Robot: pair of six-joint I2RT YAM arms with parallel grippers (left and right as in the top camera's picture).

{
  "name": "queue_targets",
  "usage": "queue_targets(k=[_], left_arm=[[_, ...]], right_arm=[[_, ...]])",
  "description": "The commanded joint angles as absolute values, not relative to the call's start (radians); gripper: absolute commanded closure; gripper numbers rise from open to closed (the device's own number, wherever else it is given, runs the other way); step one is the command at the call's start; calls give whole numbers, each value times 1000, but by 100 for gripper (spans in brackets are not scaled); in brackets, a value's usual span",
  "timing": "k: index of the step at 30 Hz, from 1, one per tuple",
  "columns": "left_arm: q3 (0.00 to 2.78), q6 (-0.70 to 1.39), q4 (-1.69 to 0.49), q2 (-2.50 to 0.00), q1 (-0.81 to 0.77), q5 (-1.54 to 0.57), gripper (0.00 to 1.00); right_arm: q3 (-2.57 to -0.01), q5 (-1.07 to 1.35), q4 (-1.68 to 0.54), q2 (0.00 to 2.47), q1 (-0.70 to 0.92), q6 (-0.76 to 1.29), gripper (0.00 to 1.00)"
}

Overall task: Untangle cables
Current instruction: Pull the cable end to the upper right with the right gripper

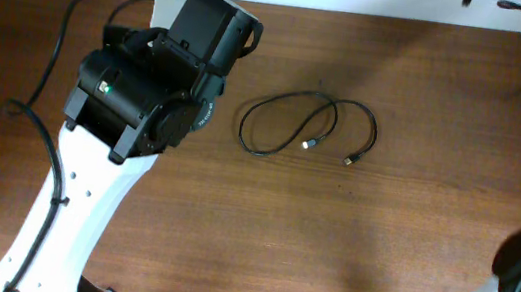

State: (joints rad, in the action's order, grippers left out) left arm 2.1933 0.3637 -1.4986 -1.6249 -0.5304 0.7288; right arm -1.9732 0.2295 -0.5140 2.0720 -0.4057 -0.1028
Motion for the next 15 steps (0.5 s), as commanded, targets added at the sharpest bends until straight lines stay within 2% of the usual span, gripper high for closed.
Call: queue_targets(k=[1,7,15], left_arm=[[2192,381,-1489,-1610,-527,719,1],[2192,381,-1475,-1610,-527,719,1],[2192,381,-1476,-1610,-527,719,1]], right_arm=[[-2064,205,-589,2255,-411,-111,96],[-2065,225,-642,2378,-427,-84,96],[-2065,279,-694,2397,-470,-68,96]])
